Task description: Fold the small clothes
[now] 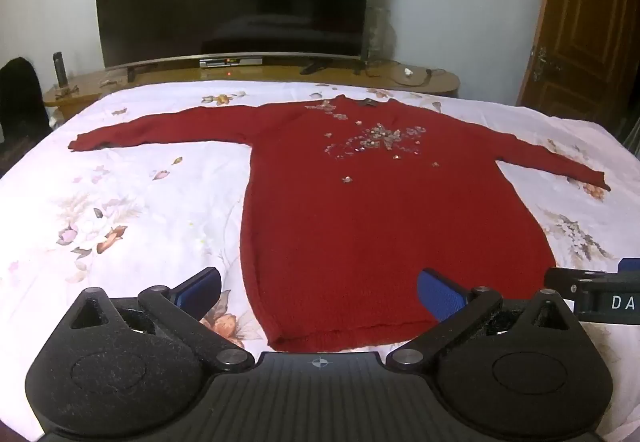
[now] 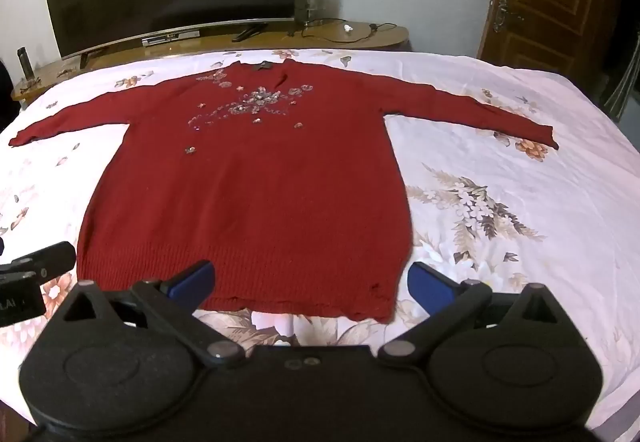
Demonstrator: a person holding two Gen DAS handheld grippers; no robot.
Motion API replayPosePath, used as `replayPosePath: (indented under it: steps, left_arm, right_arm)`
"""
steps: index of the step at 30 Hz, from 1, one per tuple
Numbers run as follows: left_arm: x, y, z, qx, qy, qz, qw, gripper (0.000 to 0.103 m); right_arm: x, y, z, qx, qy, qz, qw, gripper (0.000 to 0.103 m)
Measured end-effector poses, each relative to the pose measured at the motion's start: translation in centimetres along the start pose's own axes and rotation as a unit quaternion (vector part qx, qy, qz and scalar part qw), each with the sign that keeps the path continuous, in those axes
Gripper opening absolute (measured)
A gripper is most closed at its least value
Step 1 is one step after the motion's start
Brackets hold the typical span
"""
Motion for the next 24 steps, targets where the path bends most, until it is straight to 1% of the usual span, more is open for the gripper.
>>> replayPosePath:
  steps: [8,12,24]
  left_arm:
    - [-0.5,0.17,-0.25,0.002,-0.002,-0.001,1.0,0.103]
    - [-0.04,0.48,-0.19,0.0,0.001,0.0,1.0,0.103]
    - [-0.07,0.58,-0.36,0.004,-0.002,0.003,1.0,0.103]
  right_arm:
    - [0.0,0.16,0.0,0.0,0.003,-0.001,1.0,0.102]
    - [0.25,-0.26,-0.22,0.0,0.001,-0.003,1.0,0.102]
    - [0.08,0.13,-0.18,0.001,0.0,-0.001,1.0,0.102]
Point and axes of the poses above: each gripper's, at about its wrist camera, not at the fingertips, and z roughly against the way its jaws point, x to its left, y to its underside, the point moved 4 cm from there along -z, roughly the way its jaws point, and after that the axes turned 5 degrees about z, right-handed, at the moved point
